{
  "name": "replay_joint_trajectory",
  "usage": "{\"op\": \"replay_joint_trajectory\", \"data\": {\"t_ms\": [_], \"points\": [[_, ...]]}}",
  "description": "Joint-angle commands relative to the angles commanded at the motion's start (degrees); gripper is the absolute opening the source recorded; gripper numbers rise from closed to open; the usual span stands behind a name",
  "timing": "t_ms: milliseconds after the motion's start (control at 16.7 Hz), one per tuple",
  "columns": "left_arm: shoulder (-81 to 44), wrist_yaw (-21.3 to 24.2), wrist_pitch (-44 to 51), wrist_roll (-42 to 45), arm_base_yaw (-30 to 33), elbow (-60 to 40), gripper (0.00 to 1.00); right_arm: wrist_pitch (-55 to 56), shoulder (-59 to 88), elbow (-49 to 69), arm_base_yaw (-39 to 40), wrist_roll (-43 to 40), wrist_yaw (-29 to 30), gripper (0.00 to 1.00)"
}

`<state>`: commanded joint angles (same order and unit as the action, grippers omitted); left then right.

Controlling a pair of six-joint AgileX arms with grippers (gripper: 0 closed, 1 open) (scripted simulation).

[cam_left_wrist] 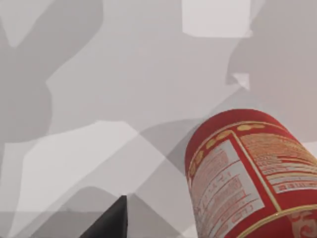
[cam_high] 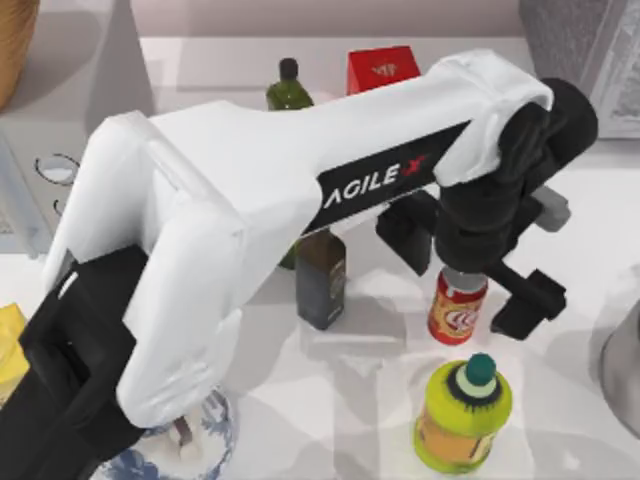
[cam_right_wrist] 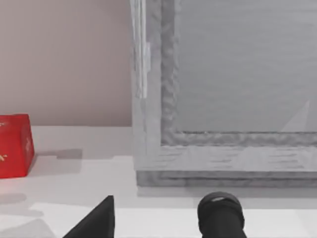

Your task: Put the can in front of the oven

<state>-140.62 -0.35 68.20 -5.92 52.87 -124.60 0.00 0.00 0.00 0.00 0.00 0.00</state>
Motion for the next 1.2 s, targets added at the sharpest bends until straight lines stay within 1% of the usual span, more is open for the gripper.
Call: {"op": "replay_joint_trajectory", "data": {"t_ms": [600, 660, 1200], "points": [[0.0, 0.0, 0.0, 0.0, 0.0, 0.0, 0.02, 0.0, 0.0, 0.0, 0.0, 0.0, 0.0, 1.00], [0.0, 0.0, 0.0, 0.0, 0.0, 0.0, 0.00, 0.0, 0.0, 0.0, 0.0, 0.0, 0.0, 1.00], [-0.1, 0.0, 0.2, 0.1, 0.0, -0.2, 0.00, 0.0, 0.0, 0.0, 0.0, 0.0, 0.0, 1.00]]}}
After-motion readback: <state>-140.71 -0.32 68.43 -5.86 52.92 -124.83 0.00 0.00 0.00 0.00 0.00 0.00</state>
